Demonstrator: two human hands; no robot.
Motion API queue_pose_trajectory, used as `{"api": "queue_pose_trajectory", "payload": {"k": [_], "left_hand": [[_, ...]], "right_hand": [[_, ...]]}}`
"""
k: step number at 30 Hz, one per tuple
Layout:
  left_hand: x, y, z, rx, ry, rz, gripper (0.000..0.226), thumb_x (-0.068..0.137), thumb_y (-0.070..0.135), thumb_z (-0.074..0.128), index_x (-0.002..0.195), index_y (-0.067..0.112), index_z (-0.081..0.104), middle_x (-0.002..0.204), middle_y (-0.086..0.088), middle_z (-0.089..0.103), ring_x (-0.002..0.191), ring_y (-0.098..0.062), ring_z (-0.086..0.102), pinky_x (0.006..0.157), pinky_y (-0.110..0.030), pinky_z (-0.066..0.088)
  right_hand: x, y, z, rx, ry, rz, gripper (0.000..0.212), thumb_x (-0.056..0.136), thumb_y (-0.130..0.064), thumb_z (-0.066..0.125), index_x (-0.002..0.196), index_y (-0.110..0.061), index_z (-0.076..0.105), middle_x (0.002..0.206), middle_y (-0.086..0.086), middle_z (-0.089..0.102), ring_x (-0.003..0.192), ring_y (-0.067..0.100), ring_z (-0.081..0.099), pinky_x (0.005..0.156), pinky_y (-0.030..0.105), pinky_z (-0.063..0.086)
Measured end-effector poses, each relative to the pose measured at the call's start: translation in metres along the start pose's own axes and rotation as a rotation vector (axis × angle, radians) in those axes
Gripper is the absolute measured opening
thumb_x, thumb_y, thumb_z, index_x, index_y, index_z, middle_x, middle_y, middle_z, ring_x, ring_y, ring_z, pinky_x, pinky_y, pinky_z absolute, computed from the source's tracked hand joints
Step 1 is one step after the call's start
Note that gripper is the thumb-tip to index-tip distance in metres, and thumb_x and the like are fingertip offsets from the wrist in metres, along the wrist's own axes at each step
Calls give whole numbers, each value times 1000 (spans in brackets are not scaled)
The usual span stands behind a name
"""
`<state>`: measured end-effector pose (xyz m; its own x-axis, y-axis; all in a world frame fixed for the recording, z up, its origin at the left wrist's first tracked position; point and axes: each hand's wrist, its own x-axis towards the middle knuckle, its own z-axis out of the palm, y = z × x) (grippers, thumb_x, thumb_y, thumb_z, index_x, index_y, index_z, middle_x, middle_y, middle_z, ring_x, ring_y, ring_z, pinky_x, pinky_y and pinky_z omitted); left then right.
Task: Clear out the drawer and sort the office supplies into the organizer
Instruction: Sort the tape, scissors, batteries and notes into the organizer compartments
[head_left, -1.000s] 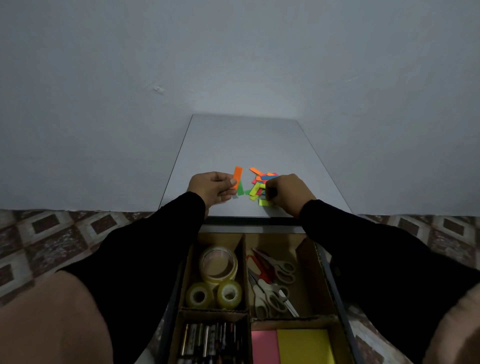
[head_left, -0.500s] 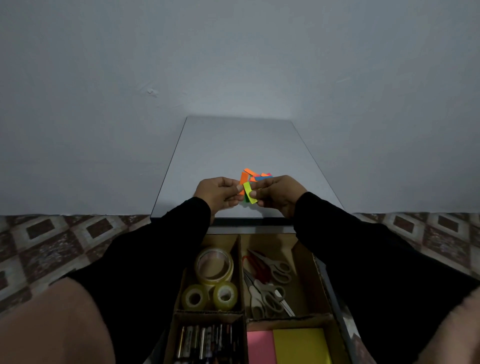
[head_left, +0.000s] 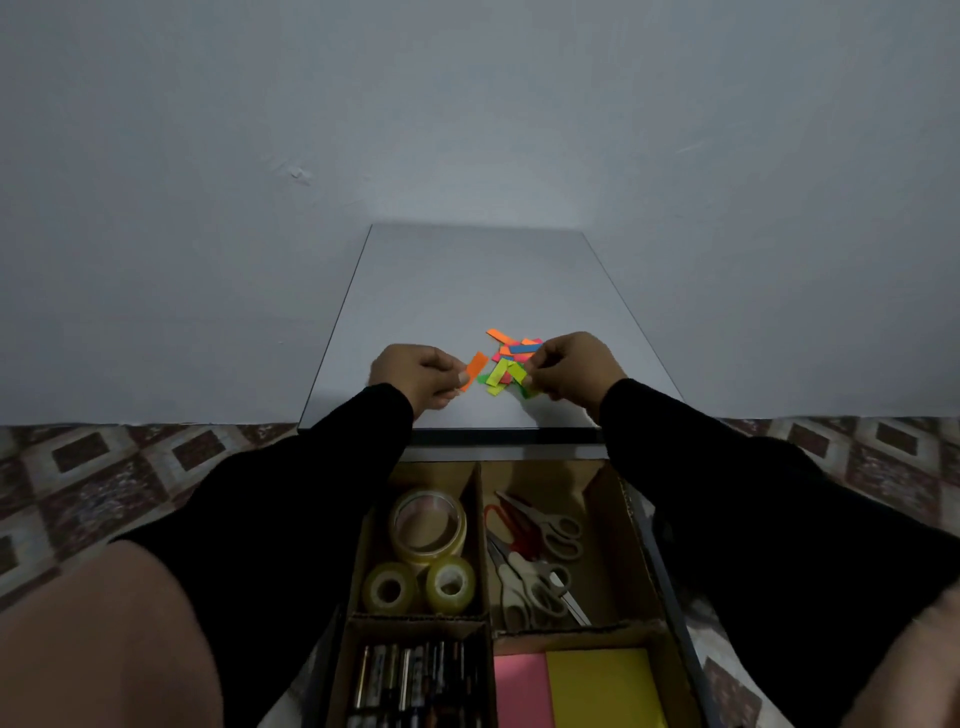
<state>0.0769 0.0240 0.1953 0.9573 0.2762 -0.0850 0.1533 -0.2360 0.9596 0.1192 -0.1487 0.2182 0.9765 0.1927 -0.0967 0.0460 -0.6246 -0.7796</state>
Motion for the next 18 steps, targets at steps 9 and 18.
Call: {"api": "queue_pose_trajectory", "payload": {"k": [9,18], "left_hand": [[5,5,-7,715,9,182,19,79,11,73,97,8,74,104,-7,70,101,-20,61,89,-22,43],[1,9,-3,845,-21,250,18,85,11,67,102,8,72,107,-10,68,102,-22,60,93,-28,44]], "right_hand": [[-10,7,14,-672,87,-389,18,93,-12,50,105,-12,62,115,7,61,103,26,55,75,22,33],[-7,6,13,-698,29,-365,19,91,-11,53,107,-10,64,113,11,62,104,26,56,78,20,33]]}}
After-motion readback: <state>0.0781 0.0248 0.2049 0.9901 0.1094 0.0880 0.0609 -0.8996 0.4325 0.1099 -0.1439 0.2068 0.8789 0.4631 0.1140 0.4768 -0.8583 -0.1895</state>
